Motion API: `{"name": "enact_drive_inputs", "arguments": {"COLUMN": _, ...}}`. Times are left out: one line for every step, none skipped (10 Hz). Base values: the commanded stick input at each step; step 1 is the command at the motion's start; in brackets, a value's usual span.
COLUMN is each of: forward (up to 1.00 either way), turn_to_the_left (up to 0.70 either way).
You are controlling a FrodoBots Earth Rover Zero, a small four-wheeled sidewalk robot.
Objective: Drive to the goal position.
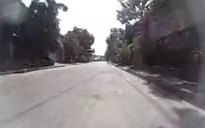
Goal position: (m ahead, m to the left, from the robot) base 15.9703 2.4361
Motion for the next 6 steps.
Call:
{"name": "enact_drive_inputs", "arguments": {"forward": 1.0, "turn_to_the_left": -0.4}}
{"name": "enact_drive_inputs", "arguments": {"forward": 1.0, "turn_to_the_left": -0.4}}
{"name": "enact_drive_inputs", "arguments": {"forward": 1.0, "turn_to_the_left": -0.37}}
{"name": "enact_drive_inputs", "arguments": {"forward": 1.0, "turn_to_the_left": -0.12}}
{"name": "enact_drive_inputs", "arguments": {"forward": 1.0, "turn_to_the_left": 0.0}}
{"name": "enact_drive_inputs", "arguments": {"forward": 1.0, "turn_to_the_left": 0.0}}
